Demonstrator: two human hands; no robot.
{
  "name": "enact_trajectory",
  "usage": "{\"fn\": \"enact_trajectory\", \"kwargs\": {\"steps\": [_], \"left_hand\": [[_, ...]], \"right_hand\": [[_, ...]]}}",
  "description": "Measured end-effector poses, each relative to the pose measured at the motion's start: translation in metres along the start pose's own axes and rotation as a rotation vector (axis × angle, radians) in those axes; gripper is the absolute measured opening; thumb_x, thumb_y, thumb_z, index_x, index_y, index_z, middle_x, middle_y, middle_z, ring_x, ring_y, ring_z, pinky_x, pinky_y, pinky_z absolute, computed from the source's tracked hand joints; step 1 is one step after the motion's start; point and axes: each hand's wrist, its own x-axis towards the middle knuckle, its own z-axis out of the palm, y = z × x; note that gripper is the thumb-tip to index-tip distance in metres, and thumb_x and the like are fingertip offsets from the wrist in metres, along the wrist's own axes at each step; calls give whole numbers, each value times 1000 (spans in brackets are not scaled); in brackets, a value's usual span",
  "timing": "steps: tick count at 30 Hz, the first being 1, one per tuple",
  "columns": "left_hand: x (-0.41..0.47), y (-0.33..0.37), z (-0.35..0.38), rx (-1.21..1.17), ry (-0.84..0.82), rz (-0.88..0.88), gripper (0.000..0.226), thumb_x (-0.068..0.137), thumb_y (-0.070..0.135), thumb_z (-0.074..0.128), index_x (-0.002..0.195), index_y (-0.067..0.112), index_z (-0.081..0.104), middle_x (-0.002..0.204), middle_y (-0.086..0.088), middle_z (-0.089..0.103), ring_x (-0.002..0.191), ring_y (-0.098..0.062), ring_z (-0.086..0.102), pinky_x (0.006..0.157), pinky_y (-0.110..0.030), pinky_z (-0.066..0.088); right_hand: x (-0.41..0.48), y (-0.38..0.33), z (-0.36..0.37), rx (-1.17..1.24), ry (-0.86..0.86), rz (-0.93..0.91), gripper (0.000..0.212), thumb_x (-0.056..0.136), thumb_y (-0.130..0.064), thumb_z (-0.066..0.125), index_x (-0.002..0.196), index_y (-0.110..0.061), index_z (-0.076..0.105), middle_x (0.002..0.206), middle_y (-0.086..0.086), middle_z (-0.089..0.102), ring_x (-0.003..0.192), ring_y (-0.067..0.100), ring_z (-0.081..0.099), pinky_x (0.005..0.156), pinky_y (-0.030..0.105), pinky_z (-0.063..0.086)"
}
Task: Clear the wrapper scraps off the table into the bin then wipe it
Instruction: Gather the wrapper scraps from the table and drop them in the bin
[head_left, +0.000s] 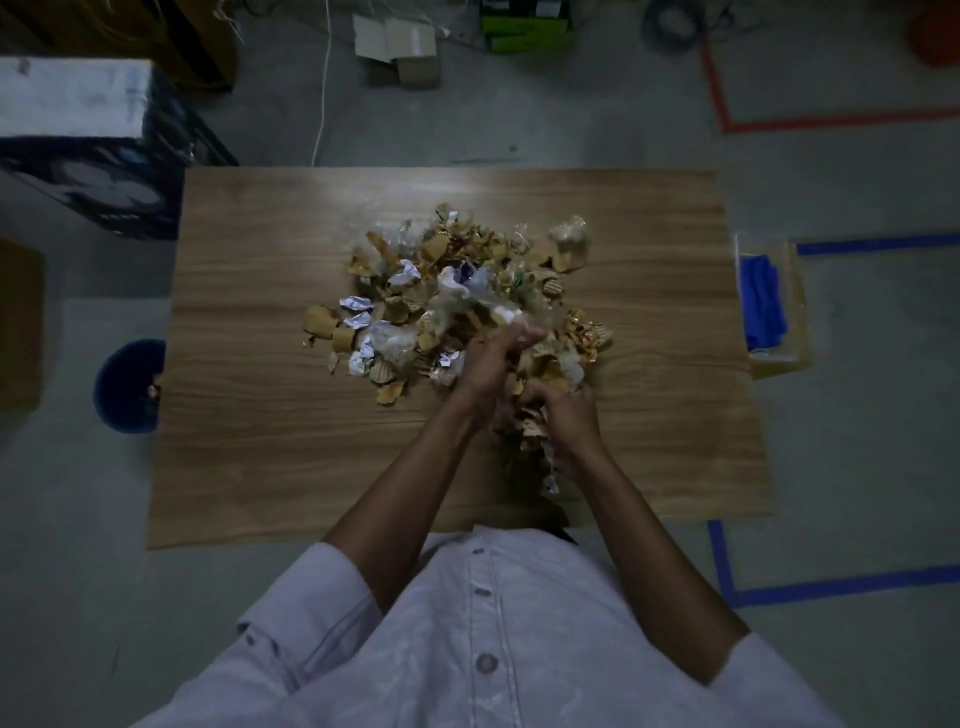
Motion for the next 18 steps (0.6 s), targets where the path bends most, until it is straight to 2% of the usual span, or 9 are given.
{"fn": "enact_trajectory", "kwargs": {"steps": [2, 4, 6, 8, 9, 12, 16, 18], "left_hand": [[-6, -11, 8, 8, 46, 32, 32, 102, 30, 61, 105, 1, 75, 104, -12, 77, 99, -25, 72, 82, -37, 57], [-8, -20, 11, 18, 114, 46, 26, 100, 27, 65, 106, 4, 75, 99, -9, 78, 97, -26, 74, 86, -42, 60], [-9, -26, 12, 3, 178, 29, 27, 92, 36, 68, 99, 11, 77, 98, -10, 78, 98, -32, 74, 91, -52, 58], [-8, -29, 12, -15, 221, -19, 33, 85, 46, 66, 87, 14, 74, 93, -13, 77, 93, -35, 74, 90, -57, 58], [-9, -28, 13, -38, 236, -44, 31, 89, 43, 63, 85, 14, 73, 90, -12, 77, 90, -34, 73, 90, -56, 57], [-12, -19, 13, -116, 218, -96, 28, 100, 28, 57, 90, 8, 73, 92, -15, 75, 89, -30, 70, 93, -53, 55], [-17, -22, 10, -116, 125, -66, 26, 102, 24, 53, 98, 6, 71, 107, -22, 73, 104, -38, 69, 94, -48, 55], [-21, -31, 12, -99, 62, -25, 31, 94, 27, 59, 112, 3, 66, 116, -24, 71, 110, -42, 68, 99, -56, 54]], "right_hand": [[-1, -2, 4, -64, 2, -21, 35, 54, -27, 72, 87, -16, 78, 91, 4, 78, 90, 32, 74, 81, 58, 60], [-7, -2, 10, -83, 2, -15, 49, 55, -34, 72, 102, -19, 76, 95, 1, 79, 92, 28, 75, 81, 55, 61], [-11, 1, 14, 15, -18, 18, 69, 59, -31, 73, 125, -18, 59, 108, 7, 75, 99, 29, 73, 80, 49, 63], [-15, 6, 15, 114, -72, 40, 75, 70, -25, 73, 138, -18, 41, 121, 12, 68, 107, 31, 69, 78, 44, 62], [-16, 10, 15, 150, -103, 51, 79, 71, -27, 74, 142, -15, 40, 124, 15, 67, 110, 33, 69, 77, 43, 61], [-18, 14, 10, 251, -163, 74, 96, 66, -35, 82, 147, -1, 43, 126, 23, 65, 107, 37, 68, 70, 38, 59], [-17, 2, 16, 241, -136, -12, 86, 75, -54, 84, 145, -13, 52, 128, 9, 70, 116, 24, 69, 91, 43, 60], [-13, 1, 16, 207, -44, -61, 75, 75, -52, 85, 137, -15, 61, 122, 6, 73, 113, 24, 71, 97, 52, 57]]}}
